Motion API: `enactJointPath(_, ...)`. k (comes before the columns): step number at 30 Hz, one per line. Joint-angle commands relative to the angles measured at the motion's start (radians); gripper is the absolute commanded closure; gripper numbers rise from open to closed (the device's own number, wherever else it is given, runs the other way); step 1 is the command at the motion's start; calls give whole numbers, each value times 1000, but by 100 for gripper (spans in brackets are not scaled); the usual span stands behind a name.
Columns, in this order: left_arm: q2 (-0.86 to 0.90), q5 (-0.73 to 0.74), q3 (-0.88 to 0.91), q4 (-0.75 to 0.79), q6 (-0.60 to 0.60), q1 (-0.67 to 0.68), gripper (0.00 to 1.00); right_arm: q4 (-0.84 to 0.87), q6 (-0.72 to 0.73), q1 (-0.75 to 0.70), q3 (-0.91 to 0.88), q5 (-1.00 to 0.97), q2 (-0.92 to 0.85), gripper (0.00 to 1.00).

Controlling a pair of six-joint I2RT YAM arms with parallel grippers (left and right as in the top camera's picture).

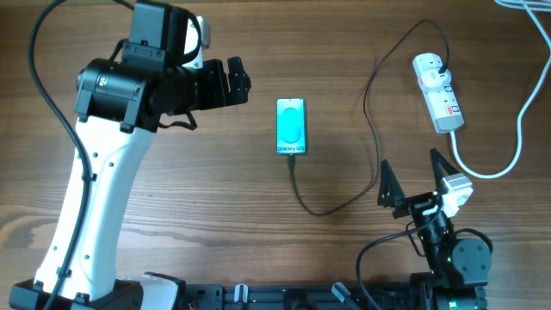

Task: Plug charger to phone and switch on socket

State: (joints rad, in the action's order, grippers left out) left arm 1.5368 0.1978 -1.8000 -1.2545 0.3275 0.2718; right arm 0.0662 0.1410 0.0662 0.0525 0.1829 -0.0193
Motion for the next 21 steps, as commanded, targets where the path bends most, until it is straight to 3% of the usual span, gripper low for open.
enactJointPath(1,-11,-9,-1,1,-6,-6,0,30,-37,5,-26,-31,16,0)
enactJointPath(10,-11,-9,-1,1,-6,-6,0,44,-64,-17,-48,-79,16,0)
enactJointPath(21,-11,-9,-1,1,-6,-6,0,-63,-153,-72,-48,-87,16,0)
